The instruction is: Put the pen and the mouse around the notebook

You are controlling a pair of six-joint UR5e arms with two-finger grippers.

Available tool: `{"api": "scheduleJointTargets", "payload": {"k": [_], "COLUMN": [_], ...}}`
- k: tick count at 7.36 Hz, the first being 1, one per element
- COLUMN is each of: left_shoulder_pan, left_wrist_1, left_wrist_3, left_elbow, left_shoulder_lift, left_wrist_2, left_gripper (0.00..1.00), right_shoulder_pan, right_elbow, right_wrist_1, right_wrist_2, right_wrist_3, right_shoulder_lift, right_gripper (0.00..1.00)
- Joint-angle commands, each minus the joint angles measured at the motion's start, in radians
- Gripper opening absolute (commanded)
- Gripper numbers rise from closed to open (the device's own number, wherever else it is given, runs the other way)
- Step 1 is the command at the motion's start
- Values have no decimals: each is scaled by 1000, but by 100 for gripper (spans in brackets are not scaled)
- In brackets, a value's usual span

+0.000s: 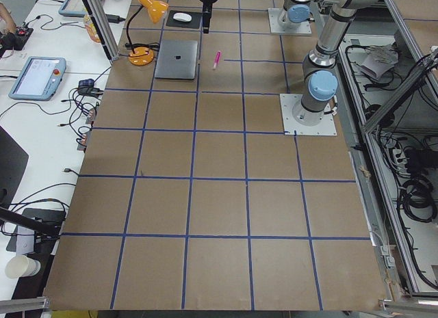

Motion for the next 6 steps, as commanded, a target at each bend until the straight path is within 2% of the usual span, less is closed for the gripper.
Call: {"api": "scheduleJointTargets", "payload": {"k": [1, 6], "left_shoulder_pan": [0, 1], "left_wrist_1": [-2, -3], "left_wrist_3": [4, 7], "left_elbow": [-1, -3], "left_shoulder_lift": [7, 7], "left_wrist_2": [1, 3], "left_gripper": [100, 100], "right_shoulder_pan": [-1, -1], "right_elbow": [37, 51], "right_wrist_1": [8, 8], "right_wrist_2": [-4, -4], "right_wrist_3": [3, 9], "right_shoulder_lift": [-32, -40], "right_gripper": [100, 100]}}
